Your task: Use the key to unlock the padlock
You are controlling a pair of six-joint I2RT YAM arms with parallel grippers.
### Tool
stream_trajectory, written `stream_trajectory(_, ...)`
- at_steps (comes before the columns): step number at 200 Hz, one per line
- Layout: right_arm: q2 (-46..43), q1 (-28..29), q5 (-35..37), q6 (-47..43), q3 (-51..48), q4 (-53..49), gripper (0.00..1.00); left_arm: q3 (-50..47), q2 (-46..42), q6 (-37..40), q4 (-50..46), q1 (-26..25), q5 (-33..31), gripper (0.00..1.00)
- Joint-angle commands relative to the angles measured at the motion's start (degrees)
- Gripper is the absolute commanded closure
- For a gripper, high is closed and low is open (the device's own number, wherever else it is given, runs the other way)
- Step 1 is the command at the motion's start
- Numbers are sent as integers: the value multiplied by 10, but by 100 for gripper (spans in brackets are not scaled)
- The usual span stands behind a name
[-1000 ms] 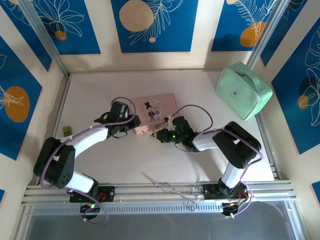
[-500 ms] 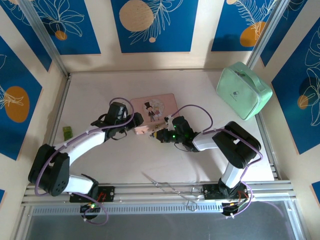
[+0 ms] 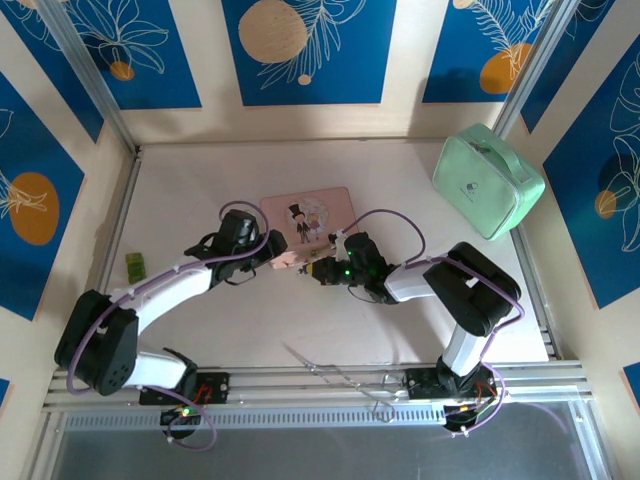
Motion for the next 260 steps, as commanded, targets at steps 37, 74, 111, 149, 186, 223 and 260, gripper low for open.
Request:
stream_trajectory(37,14,1,-14,21,-13,-32,100,5,37,-18,4,-4,-13,29)
stream_trajectory(74,16,1,-16,24,-12,-31,100,-9,44,-23,11,-4,-17,32)
stream_trajectory(111,19,-4,-23,37,-21,-13,100,-26,42,-32,15,-3,-32,36)
stream_trajectory(149,16,-8,-22,45,-27,-11,100,-33,45,-34,18,-3,-39,38)
stream_trajectory(186,21,-28,-37,65,-42,12,100,-38,49,-32,19,3,-42,39)
stream_trajectory(223,30,-40,-44,77,-47,22,100,-46,46,-29,23,10,-39,40)
stream_trajectory(260,41,-43,-49,81,-45,26,100,-44,46,-27,22,12,-34,41)
